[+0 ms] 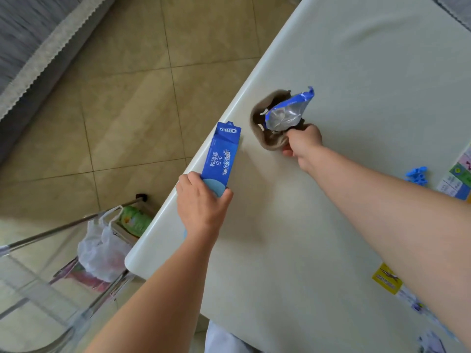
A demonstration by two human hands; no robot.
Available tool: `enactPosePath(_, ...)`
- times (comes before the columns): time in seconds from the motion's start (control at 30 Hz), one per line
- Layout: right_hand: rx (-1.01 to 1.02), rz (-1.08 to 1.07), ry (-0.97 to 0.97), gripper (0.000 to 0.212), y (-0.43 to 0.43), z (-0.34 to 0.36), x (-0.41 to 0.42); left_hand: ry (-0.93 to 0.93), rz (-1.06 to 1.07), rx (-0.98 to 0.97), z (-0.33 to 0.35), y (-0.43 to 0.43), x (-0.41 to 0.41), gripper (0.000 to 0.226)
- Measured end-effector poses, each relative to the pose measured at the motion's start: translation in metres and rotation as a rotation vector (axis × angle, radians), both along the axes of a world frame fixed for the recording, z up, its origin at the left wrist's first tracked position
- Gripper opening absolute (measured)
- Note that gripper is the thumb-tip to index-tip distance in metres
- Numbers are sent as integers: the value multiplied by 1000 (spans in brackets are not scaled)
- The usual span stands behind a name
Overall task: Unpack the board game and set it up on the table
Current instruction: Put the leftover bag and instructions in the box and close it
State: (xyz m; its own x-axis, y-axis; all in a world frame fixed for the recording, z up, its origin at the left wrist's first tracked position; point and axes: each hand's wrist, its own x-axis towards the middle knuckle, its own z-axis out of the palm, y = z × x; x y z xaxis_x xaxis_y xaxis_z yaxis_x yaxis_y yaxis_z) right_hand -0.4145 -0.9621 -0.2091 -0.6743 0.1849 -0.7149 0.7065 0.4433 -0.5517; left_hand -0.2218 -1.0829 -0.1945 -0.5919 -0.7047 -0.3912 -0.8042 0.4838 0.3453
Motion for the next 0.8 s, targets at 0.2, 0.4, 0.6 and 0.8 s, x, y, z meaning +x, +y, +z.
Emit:
enactPosePath(0.2,-58,22,1,22,23,11,34,88,134,88,16,7,-1,52)
enactPosePath(0.4,-108,57,-14,22,60,29,79,87,162,318,33,32,14,56)
enactPosePath(0.6,-109,111,-20,25,103,41,139,169,357,608,49,72,70,66)
enactPosePath(0.8,-125,279,-13,23,136,61,215,293,580,744,74,121,166,51)
